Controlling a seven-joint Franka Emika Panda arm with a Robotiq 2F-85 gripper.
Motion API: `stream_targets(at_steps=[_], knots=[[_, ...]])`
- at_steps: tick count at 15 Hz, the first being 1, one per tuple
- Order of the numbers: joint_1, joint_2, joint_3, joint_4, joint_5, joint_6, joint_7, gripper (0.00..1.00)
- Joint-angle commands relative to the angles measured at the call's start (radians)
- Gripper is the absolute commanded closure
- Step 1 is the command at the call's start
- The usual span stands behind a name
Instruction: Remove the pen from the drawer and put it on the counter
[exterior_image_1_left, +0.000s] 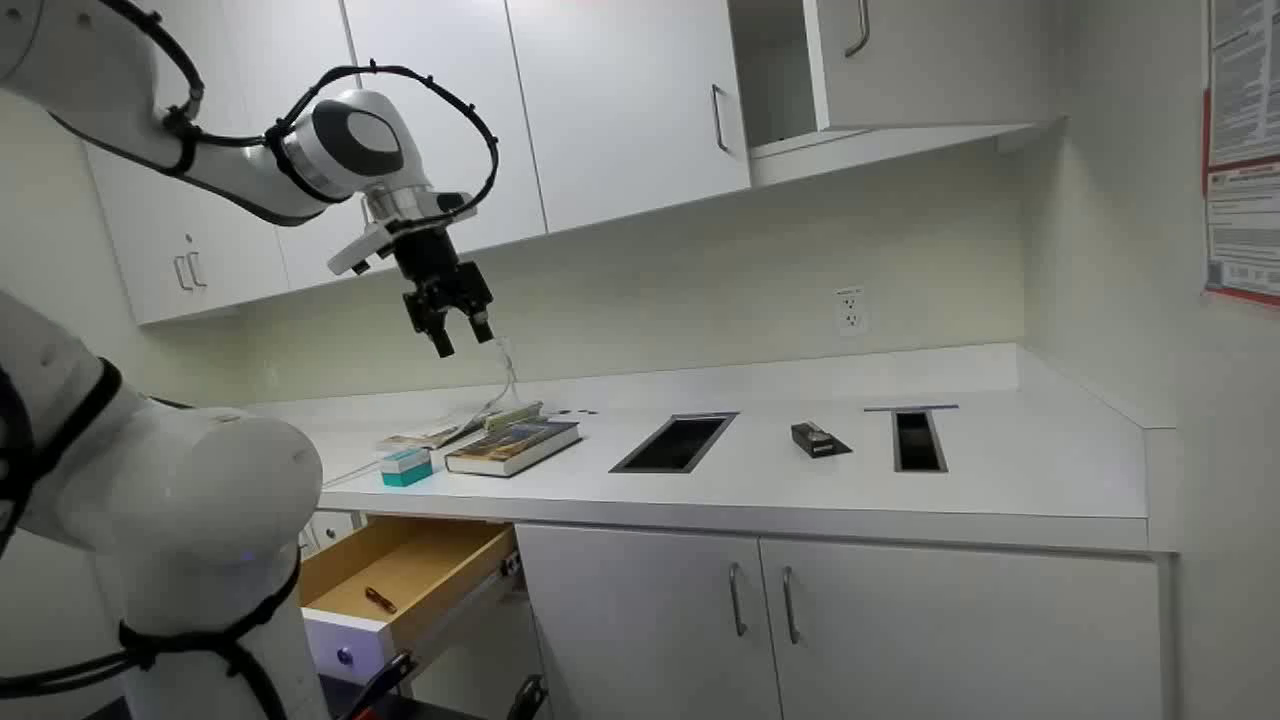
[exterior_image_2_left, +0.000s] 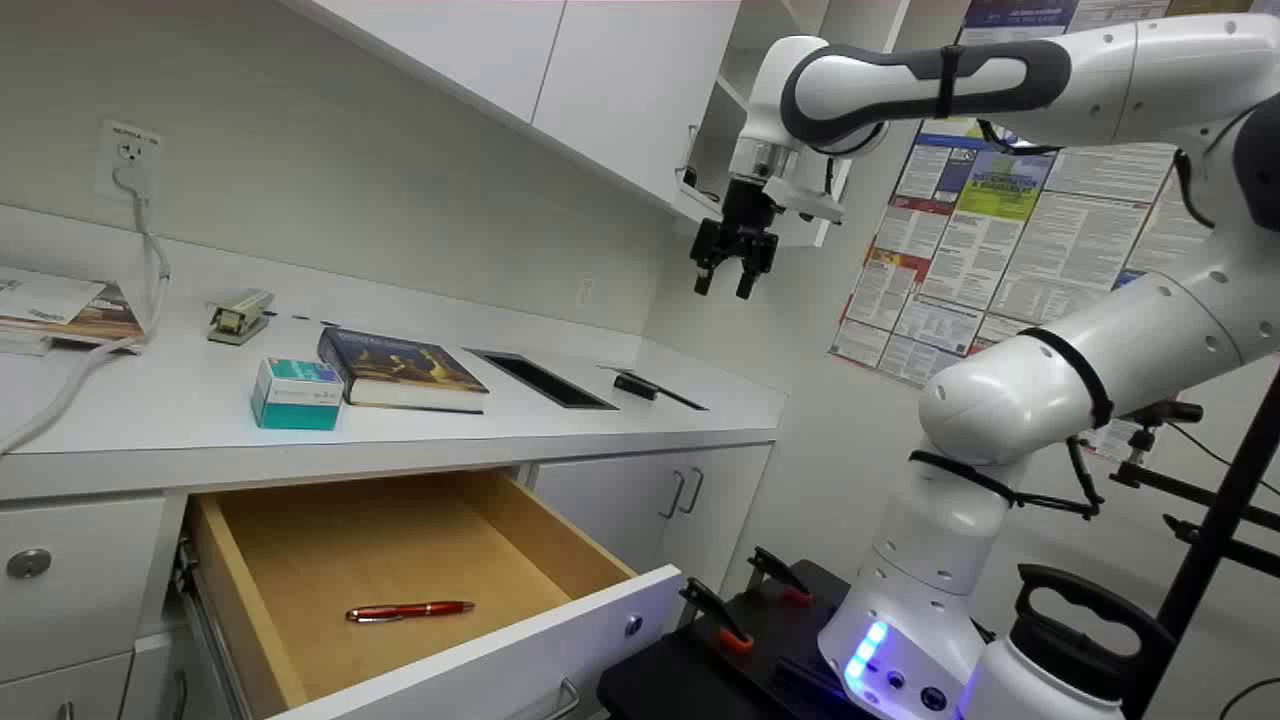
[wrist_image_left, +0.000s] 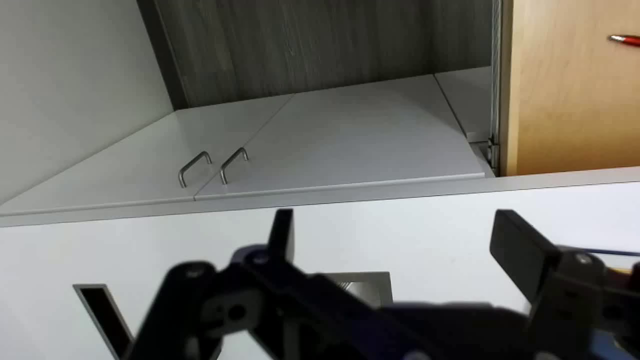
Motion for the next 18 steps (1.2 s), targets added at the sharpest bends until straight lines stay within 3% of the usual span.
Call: stream_targets(at_steps=[1, 7, 13, 18], knots=[[0.012, 0.002, -0.010, 0.003, -0.007, -0.004, 0.006, 0.00], [0.025, 0.013, -0.009, 0.005, -0.006, 0.003, -0.017, 0.00], [0.184, 0.152, 0.005, 0.000, 0.095, 0.101, -0.206, 0.00], [0.307, 0.331, 0.048, -0.023, 0.141, 0.284, -0.330, 0.00]])
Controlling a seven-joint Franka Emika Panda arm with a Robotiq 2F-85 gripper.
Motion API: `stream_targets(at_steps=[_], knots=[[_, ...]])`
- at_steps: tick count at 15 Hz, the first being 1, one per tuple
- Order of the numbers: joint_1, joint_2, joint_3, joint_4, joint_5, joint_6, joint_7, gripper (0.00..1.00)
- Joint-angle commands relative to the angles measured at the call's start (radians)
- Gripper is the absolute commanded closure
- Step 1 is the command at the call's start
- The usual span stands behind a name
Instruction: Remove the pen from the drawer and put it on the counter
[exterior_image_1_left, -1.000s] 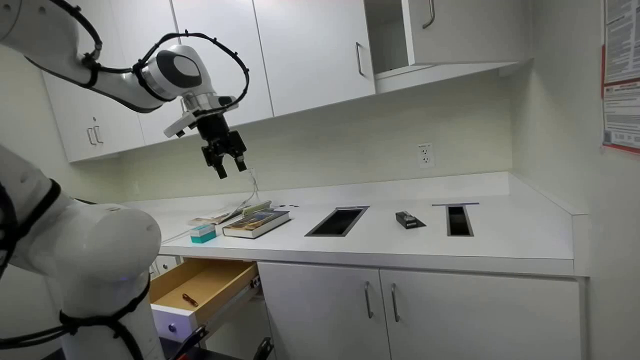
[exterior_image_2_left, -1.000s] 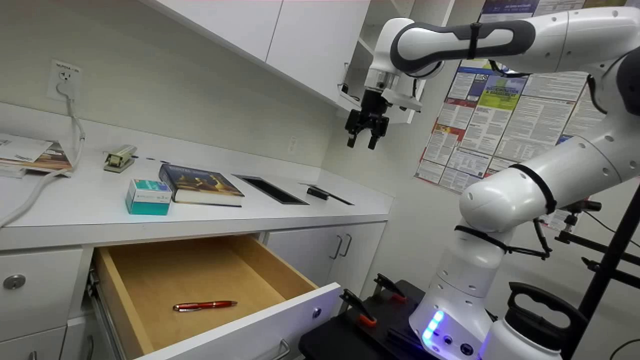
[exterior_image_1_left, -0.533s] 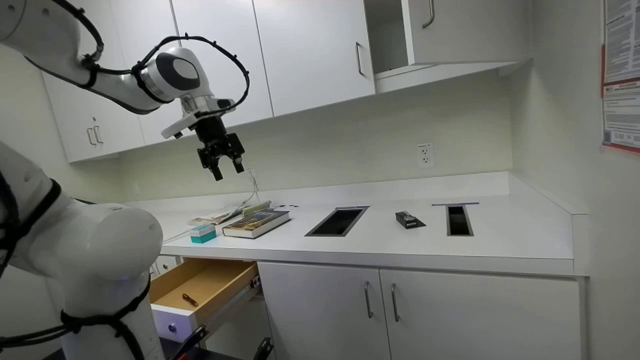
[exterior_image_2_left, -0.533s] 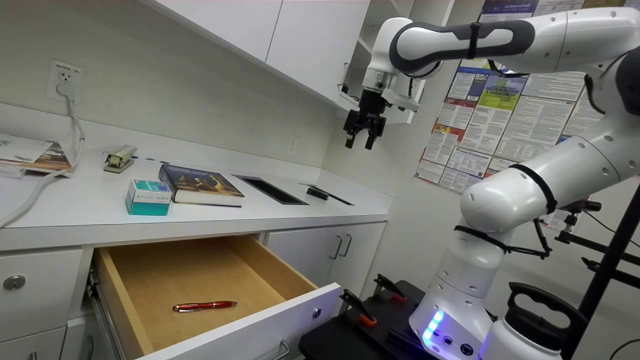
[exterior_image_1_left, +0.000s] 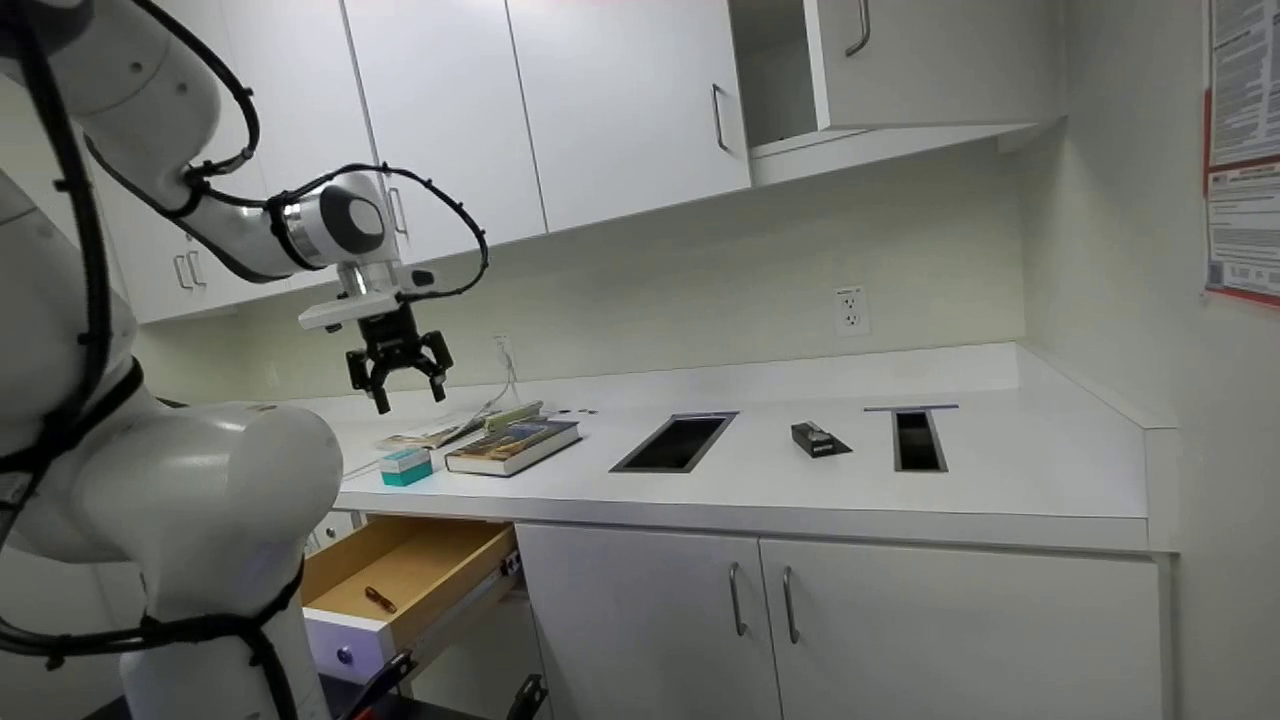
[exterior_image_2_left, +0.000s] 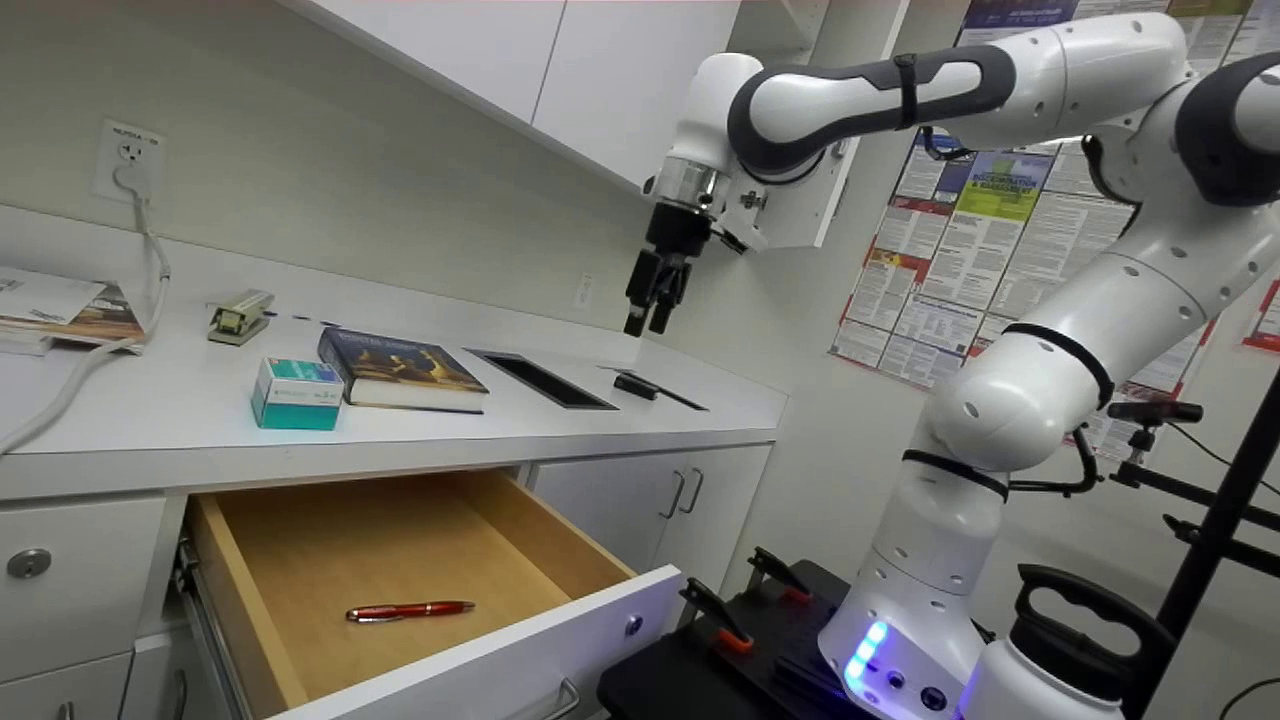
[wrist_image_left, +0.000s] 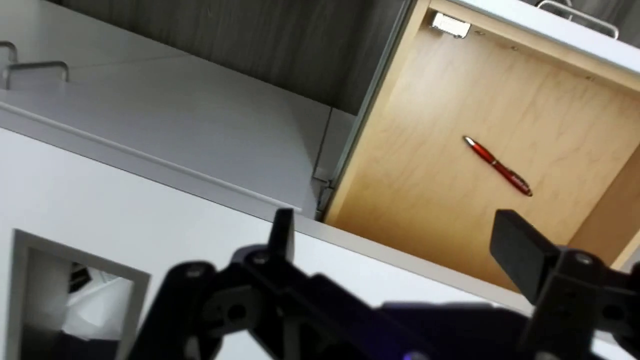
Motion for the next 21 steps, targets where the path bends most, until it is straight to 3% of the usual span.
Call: stream_targets(at_steps=[1, 2, 5, 8, 10, 16, 21], knots=[[0.070, 0.141, 0.022, 0.012, 0.028, 0.087, -0.110, 0.00], [0.045, 0.074, 0.017, -0.004, 0.009, 0.055, -0.048, 0.00], [0.053, 0.108, 0.022, -0.002, 0.009, 0.063, -0.045, 0.00], [0.050, 0.092, 0.016, -0.002, 0.009, 0.063, -0.045, 0.00], [0.071, 0.112, 0.015, 0.005, 0.012, 0.069, -0.112, 0.00], [0.150, 0.308, 0.057, 0.000, 0.002, 0.260, -0.341, 0.00], [0.136, 0.590, 0.089, 0.056, -0.071, 0.484, -0.429, 0.00]])
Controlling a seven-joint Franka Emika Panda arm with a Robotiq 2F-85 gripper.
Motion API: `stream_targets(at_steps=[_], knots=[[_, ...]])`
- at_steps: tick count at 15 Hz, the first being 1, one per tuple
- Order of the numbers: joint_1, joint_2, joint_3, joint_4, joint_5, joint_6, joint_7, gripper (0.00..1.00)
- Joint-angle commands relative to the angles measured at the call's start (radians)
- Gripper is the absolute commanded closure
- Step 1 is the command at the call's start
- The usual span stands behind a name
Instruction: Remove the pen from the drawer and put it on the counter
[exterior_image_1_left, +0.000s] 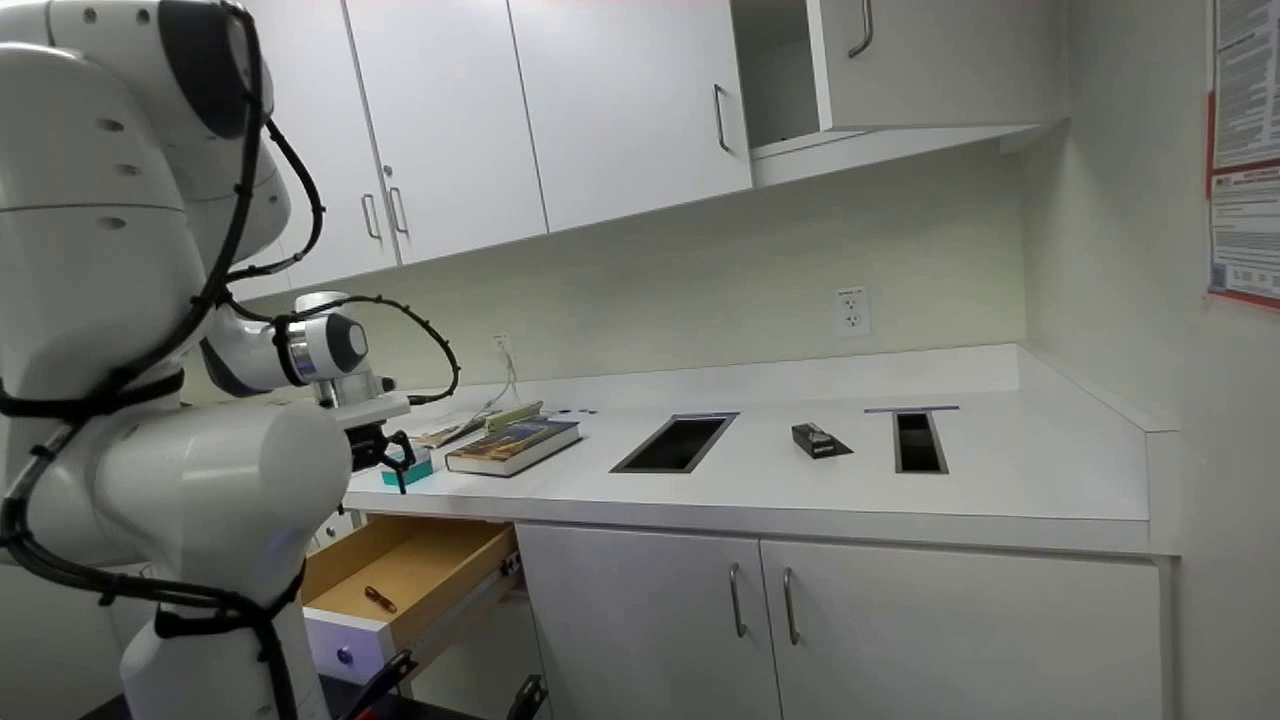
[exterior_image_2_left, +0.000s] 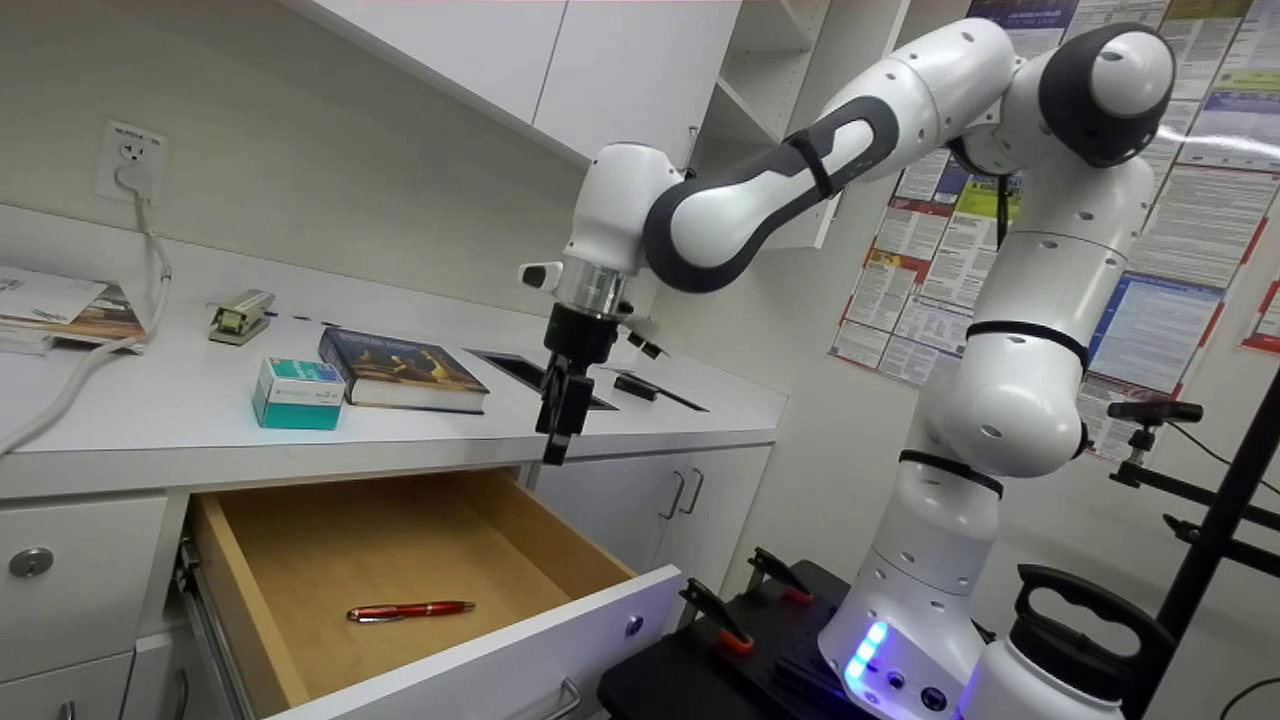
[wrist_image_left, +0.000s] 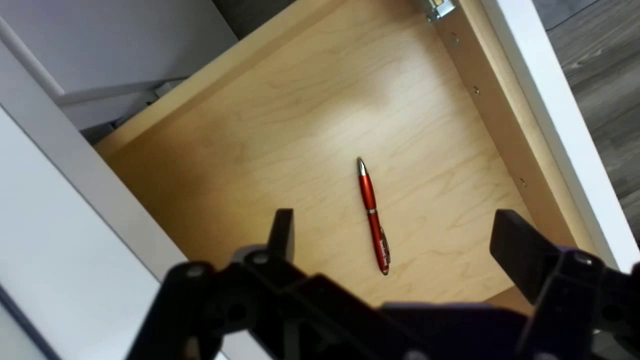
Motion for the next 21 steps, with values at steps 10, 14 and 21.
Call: stream_targets(at_steps=[10, 14, 21], knots=[[-0.031, 0.457, 0.025, 0.202, -0.164, 0.187, -0.064, 0.00], [-0.019, 0.471, 0.017, 0.222, -0.175, 0.182, -0.044, 0.00], [0.071, 0.525, -0.026, 0.256, -0.319, 0.216, 0.083, 0.00]])
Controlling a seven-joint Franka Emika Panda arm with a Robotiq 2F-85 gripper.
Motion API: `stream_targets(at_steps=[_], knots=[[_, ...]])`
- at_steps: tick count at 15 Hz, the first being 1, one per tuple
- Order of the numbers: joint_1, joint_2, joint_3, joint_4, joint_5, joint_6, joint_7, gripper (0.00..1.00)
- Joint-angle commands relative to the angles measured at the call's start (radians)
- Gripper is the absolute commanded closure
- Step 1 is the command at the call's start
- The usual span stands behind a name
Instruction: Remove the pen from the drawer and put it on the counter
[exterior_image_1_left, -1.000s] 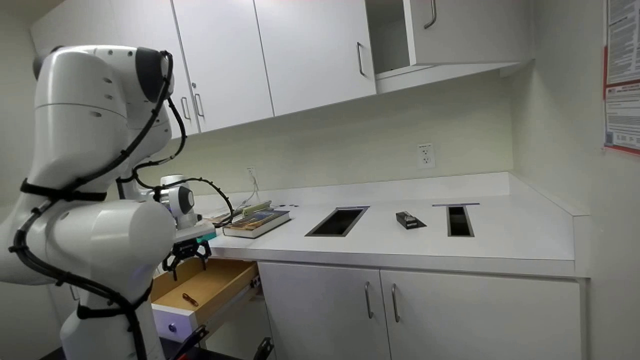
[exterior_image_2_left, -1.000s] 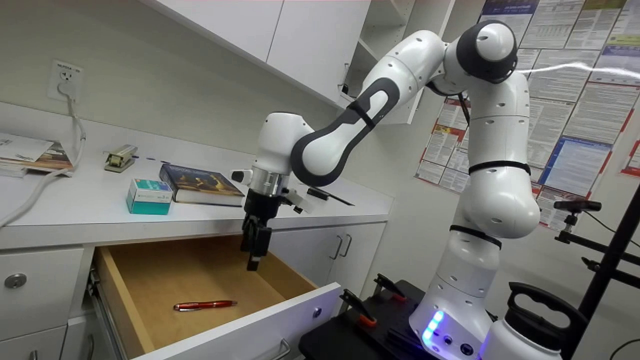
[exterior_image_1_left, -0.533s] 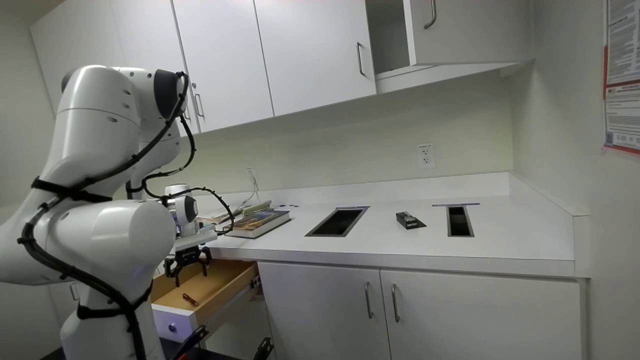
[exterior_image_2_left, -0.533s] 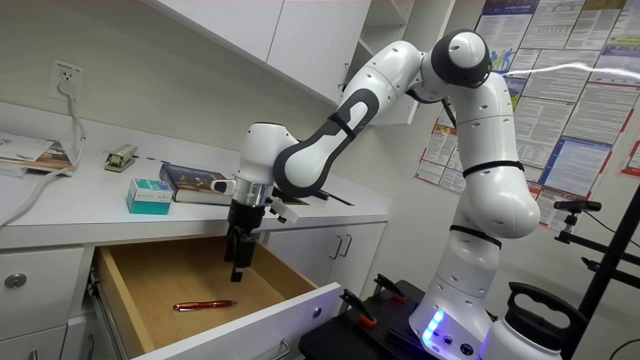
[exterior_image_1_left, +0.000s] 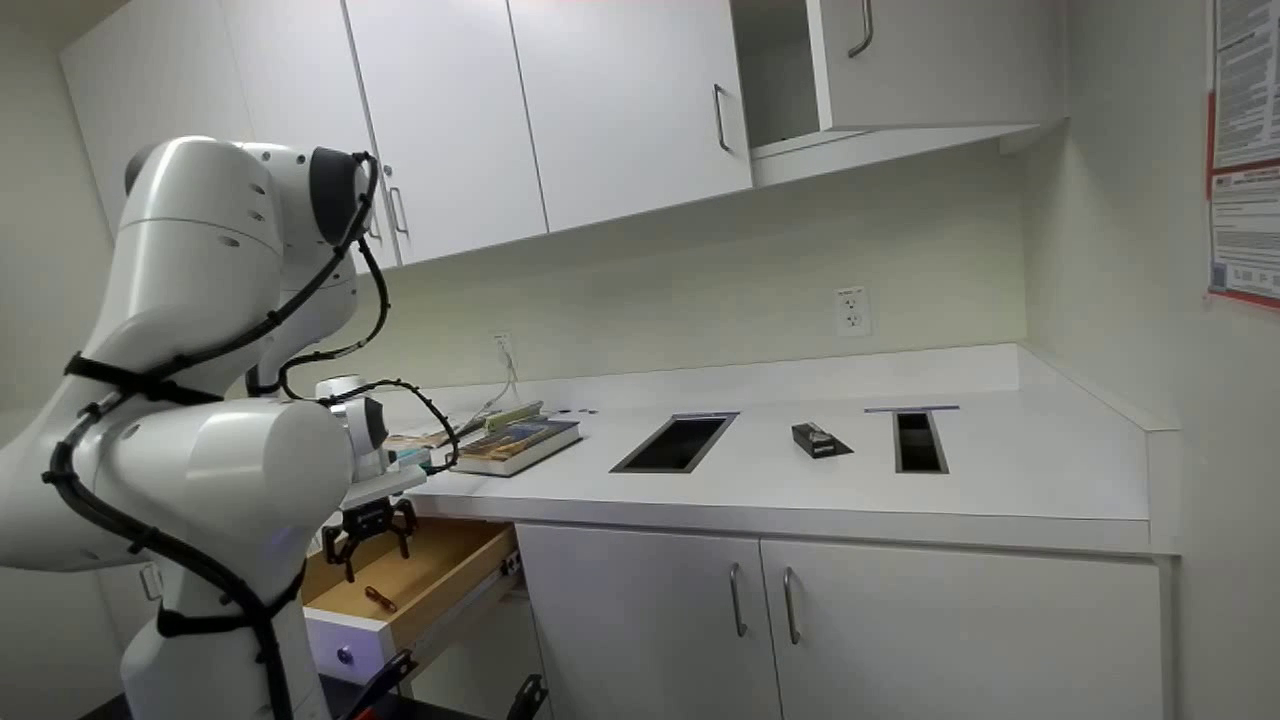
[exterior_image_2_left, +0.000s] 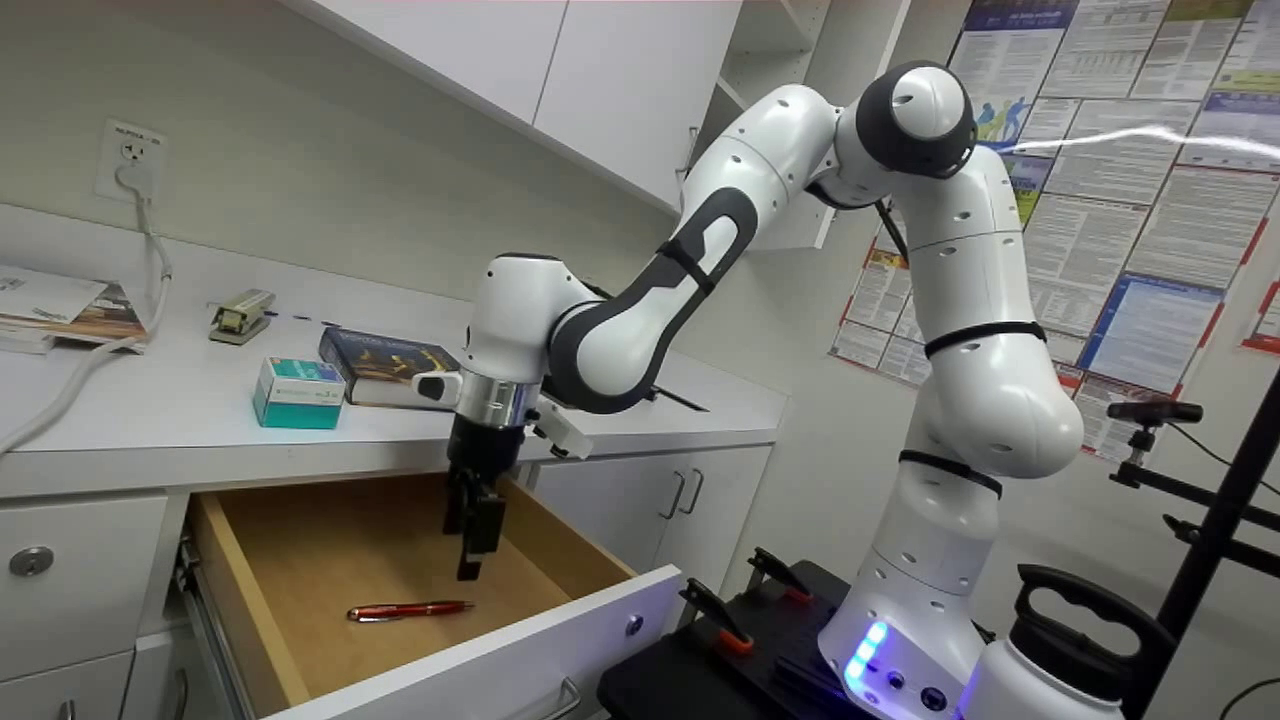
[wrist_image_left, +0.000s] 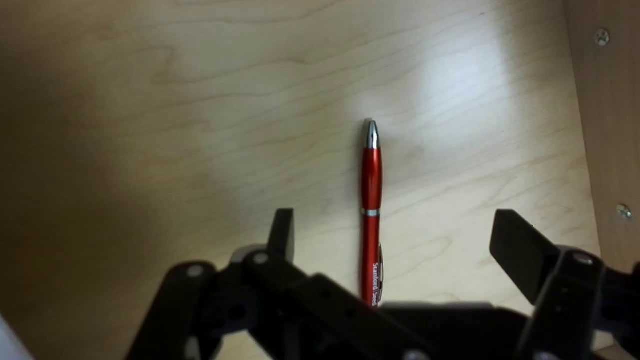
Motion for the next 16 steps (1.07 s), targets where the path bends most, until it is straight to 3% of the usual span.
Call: stream_targets(at_steps=[1, 8, 14, 15, 16], knots=[[0.057, 0.036, -0.031, 0.032, -0.084, 0.027, 0.089, 0.00], [0.138, 0.103, -0.114, 0.065, -0.226, 0.124, 0.207, 0.00], [0.149, 0.164, -0.127, 0.095, -0.227, 0.174, 0.191, 0.00], [0.147, 0.176, -0.124, 0.108, -0.223, 0.172, 0.183, 0.25], [0.149, 0.183, -0.124, 0.113, -0.223, 0.171, 0.181, 0.26]])
